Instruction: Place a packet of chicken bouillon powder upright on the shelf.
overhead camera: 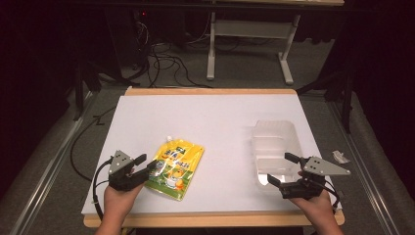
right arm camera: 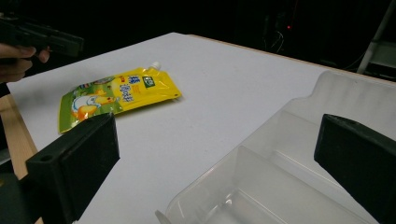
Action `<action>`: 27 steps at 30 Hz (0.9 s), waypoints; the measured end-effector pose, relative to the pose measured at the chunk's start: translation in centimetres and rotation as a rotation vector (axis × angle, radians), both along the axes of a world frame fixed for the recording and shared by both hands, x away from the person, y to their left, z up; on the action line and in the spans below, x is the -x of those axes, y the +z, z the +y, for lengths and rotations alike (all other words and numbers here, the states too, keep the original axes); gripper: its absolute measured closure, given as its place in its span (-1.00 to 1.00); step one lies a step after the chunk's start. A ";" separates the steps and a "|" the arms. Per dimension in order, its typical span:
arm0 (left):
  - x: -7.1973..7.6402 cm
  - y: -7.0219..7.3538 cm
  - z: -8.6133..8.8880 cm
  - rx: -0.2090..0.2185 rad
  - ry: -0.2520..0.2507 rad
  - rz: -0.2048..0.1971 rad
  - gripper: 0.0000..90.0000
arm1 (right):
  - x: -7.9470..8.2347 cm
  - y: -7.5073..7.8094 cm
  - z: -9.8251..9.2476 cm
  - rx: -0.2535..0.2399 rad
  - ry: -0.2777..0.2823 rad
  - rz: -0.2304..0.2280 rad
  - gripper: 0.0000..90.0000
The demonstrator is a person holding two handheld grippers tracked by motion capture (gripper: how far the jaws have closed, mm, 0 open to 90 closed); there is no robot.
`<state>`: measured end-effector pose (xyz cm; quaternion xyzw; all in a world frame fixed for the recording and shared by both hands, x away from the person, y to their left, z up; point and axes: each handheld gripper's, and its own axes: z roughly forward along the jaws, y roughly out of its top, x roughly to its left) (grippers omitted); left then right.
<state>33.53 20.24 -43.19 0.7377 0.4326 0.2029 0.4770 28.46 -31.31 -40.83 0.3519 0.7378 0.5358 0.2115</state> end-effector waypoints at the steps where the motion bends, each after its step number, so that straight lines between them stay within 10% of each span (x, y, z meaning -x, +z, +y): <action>1: -0.2 -0.3 0.2 -0.018 0.014 0.017 0.41 | 0.0 0.0 0.0 0.001 0.001 -0.002 -1.00; 7: -1.4 -1.9 1.0 -0.124 0.094 0.126 1.00 | 0.0 0.0 -0.1 0.001 0.004 -0.008 -1.00; 13: -2.1 -3.6 0.9 -0.228 0.112 0.228 1.00 | 0.1 0.0 -0.1 -0.004 0.008 -0.007 -0.99; 27: -1.3 -4.0 0.0 -0.212 -0.011 0.290 1.00 | 0.2 0.0 -0.1 -0.006 0.012 -0.007 -0.98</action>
